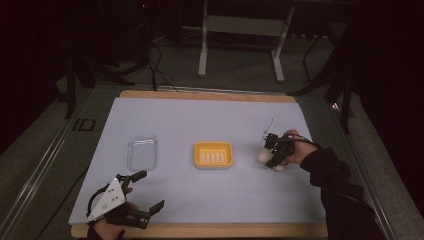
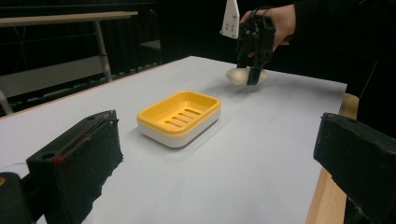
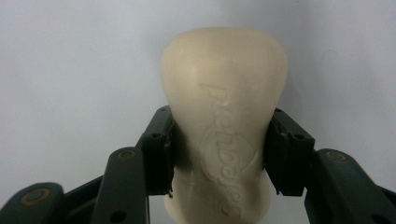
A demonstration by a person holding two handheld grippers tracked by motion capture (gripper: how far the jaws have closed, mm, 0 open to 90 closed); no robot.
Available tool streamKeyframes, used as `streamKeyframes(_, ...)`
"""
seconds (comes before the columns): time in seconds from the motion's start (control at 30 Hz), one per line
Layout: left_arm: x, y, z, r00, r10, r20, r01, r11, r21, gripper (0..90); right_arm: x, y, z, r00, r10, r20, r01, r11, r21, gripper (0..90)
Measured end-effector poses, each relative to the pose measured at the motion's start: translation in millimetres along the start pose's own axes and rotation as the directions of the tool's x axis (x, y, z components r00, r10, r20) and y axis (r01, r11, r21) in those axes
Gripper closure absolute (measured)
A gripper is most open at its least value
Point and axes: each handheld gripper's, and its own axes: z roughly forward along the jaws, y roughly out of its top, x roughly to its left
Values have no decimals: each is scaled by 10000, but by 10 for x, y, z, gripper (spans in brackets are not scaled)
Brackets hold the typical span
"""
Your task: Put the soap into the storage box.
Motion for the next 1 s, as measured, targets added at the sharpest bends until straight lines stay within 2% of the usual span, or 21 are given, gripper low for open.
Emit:
streamKeyframes(0.17, -14, 6, -3, 10000, -7, -16, 7, 10000, -29, 11, 26, 32, -89, 9996, -249, 108, 249, 9997, 8, 499)
streamKeyframes(0.33, -21, 8, 10, 10000, 33, -12, -32, 10000, 37, 11, 78, 69, -160, 9970, -755, 194, 756, 9971, -37, 500)
streamKeyframes(0.5, -19, 15, 28, 10000, 18, 36, -18, 10000, 22, 11, 95, 129, -207, 9958, -888, 208, 887, 9960, 65, 500)
streamKeyframes(0.63, -25, 17, 33, 10000, 25, 92, -25, 10000, 28, 11, 125, 171, -228, 9929, -1173, 178, 1170, 9930, 179, 500)
streamKeyframes(0.77, -26, 18, 30, 10000, 38, 40, -38, 10000, 33, 11, 165, 210, -265, 9908, -1314, 322, 1313, 9913, 65, 500)
streamKeyframes(0.8, -26, 18, 31, 10000, 44, 37, -44, 10000, 54, 11, 171, 221, -277, 9904, -1366, 204, 1365, 9906, 53, 500)
streamKeyframes(0.9, -24, 17, 35, 10000, 56, 40, -56, 10000, 44, 11, 196, 264, -318, 9893, -1439, 226, 1439, 9896, 21, 500)
streamKeyframes(0.93, -24, 17, 36, 10000, 73, 36, -73, 10000, 50, 11, 206, 278, -332, 9881, -1499, 345, 1502, 9886, -79, 500)
streamKeyframes(1.0, -23, 18, 36, 10000, 63, 27, -63, 10000, 50, 11, 223, 305, -366, 9866, -1603, 296, 1609, 9867, -207, 500)
